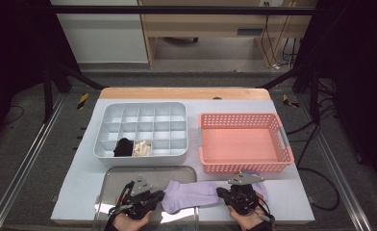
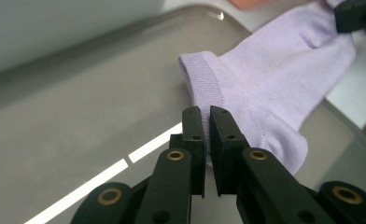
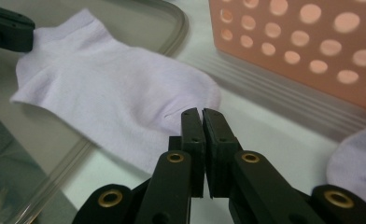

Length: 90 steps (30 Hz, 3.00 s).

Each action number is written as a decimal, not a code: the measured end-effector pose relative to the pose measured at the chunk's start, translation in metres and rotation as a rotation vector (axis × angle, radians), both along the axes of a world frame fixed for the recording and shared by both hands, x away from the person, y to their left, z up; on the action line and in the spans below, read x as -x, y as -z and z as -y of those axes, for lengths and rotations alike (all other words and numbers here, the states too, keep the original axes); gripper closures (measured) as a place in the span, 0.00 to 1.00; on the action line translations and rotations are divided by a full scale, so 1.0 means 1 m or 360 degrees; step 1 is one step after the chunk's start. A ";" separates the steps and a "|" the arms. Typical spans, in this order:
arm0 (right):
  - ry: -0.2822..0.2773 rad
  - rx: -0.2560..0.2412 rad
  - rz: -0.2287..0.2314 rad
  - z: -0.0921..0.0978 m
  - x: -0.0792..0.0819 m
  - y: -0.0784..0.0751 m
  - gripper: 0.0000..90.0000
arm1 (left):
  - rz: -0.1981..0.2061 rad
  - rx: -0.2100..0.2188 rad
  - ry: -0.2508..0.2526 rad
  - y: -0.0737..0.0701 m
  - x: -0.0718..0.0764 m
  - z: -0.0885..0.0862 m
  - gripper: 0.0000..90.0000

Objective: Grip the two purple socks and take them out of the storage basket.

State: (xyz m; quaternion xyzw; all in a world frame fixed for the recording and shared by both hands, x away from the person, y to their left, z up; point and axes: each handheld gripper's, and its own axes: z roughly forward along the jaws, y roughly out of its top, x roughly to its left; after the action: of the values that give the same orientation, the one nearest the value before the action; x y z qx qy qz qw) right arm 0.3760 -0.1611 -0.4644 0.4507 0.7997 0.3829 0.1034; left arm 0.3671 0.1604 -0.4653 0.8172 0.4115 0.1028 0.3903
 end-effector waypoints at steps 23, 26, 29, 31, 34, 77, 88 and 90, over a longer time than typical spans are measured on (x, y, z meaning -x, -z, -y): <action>0.0346 -0.0018 0.0190 0.063 -0.008 -0.019 0.88 | 0.0196 0.0042 -0.0164 -0.009 -0.007 -0.020 0.55; 0.0359 -0.0003 0.0173 0.065 -0.010 -0.015 0.89 | 0.0195 0.0048 -0.0206 -0.009 -0.009 -0.025 0.53; 0.0334 0.0037 0.0131 0.057 -0.015 -0.004 0.86 | 0.0187 0.0050 -0.0227 -0.009 -0.011 -0.029 0.51; 0.0311 0.0065 0.0107 0.051 -0.018 0.002 0.84 | 0.0184 0.0041 -0.0218 -0.008 -0.011 -0.028 0.51; 0.0300 0.0099 0.0091 0.043 -0.022 0.008 0.78 | 0.0182 0.0036 -0.0208 -0.007 -0.010 -0.027 0.51; 0.0067 -0.0031 0.0248 0.023 -0.009 -0.026 0.71 | 0.0255 0.0116 -0.0069 -0.053 -0.013 -0.006 0.52; 0.0170 0.0140 0.0297 0.043 -0.006 -0.019 0.59 | 0.0279 0.0128 0.0046 -0.055 -0.018 0.041 0.52; 0.0168 0.0135 0.0364 0.046 -0.004 -0.018 0.58 | 0.0269 0.0122 0.0071 -0.052 -0.019 0.052 0.52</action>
State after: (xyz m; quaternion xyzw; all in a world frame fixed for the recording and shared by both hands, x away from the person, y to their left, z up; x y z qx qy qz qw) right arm 0.3805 -0.2069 -0.4467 0.4409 0.7734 0.3916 0.2329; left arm 0.3863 0.1082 -0.4134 0.7990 0.3626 0.1469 0.4568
